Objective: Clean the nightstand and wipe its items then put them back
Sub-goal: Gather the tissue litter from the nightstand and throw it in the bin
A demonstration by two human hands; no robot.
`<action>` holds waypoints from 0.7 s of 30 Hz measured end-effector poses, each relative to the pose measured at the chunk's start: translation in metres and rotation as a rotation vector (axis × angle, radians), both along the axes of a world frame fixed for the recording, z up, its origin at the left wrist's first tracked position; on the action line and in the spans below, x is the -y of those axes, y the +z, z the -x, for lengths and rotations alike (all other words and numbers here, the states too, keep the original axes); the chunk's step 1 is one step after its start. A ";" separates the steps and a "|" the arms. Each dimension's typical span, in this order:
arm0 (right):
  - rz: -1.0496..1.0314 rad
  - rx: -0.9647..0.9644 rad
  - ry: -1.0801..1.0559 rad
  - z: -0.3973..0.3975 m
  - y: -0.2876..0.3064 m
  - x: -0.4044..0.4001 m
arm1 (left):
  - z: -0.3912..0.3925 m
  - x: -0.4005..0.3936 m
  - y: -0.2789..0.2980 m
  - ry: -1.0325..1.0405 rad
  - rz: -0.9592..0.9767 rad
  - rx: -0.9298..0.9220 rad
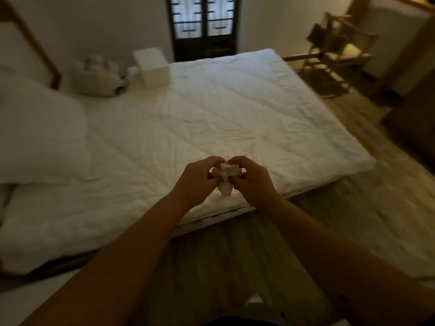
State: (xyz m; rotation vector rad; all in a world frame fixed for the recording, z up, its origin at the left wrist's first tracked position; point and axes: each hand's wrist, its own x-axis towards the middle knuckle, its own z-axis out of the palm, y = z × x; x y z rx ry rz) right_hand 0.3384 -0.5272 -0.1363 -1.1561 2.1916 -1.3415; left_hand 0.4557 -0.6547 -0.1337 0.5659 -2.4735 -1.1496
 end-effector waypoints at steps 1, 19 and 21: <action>0.006 -0.001 -0.047 0.022 0.000 -0.020 | 0.028 -0.015 0.001 -0.048 0.004 0.006; -0.057 -0.182 -0.864 0.305 -0.006 -0.311 | 0.433 -0.265 -0.015 -0.740 0.047 -0.001; -0.057 -0.197 -0.921 0.336 -0.012 -0.323 | 0.474 -0.278 -0.022 -0.815 0.033 0.010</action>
